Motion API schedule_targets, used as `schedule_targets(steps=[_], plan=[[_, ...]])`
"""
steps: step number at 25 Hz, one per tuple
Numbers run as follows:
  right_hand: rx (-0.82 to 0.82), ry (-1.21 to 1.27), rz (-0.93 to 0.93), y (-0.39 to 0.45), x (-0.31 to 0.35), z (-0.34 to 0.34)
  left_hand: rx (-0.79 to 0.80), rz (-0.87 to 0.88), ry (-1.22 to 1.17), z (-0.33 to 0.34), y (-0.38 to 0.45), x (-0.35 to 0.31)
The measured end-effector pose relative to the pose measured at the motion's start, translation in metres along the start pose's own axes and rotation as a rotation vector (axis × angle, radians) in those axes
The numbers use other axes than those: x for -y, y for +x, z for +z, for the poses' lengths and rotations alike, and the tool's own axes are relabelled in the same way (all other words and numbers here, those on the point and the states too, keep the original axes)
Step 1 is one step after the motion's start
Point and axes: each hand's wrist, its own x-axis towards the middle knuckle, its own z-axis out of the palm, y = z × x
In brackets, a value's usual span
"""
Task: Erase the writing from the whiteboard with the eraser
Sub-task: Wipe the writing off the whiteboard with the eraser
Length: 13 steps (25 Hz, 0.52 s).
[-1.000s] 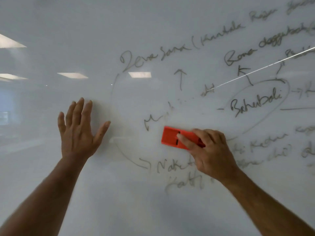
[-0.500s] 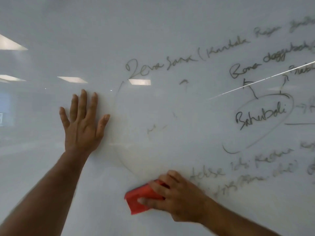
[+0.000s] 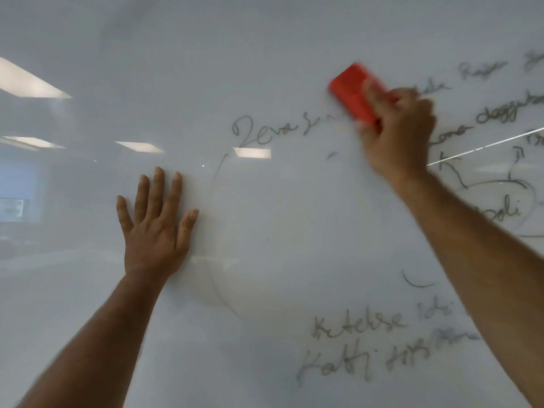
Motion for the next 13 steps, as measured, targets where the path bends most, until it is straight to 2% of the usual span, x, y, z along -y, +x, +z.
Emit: schedule_targets(steps=[2,5,6,7,8,9,11,13], plan=[[0.171,0.226,-0.246,-0.083,0.044,0.011,-0.02,0.002,-0.021,0.001,0.0,0.001],[0.455,0.167,-0.921,-0.227,0.079,0.007,-0.087,0.009,-0.044,0.0,0.001,0.003],[0.491,0.114,-1.087,-0.247,0.077,0.007,-0.104,0.014,-0.051,-0.001,0.001,0.005],[0.497,0.131,-1.147,-0.245,0.076,0.009,-0.115,0.017,-0.055,0.0,0.001,0.007],[0.472,0.153,-1.143,-0.226,0.077,0.013,-0.125,0.021,-0.059,0.0,0.001,0.008],[0.441,0.19,-1.035,-0.195,0.081,0.016,-0.133,0.026,-0.064,0.002,0.001,0.01],[0.295,0.213,-0.665,-0.112,0.084,0.025,-0.146,0.04,-0.069,0.002,0.001,0.011],[0.078,0.033,-0.37,-0.028,0.067,0.03,-0.142,0.044,-0.07,0.0,0.001,0.01]])
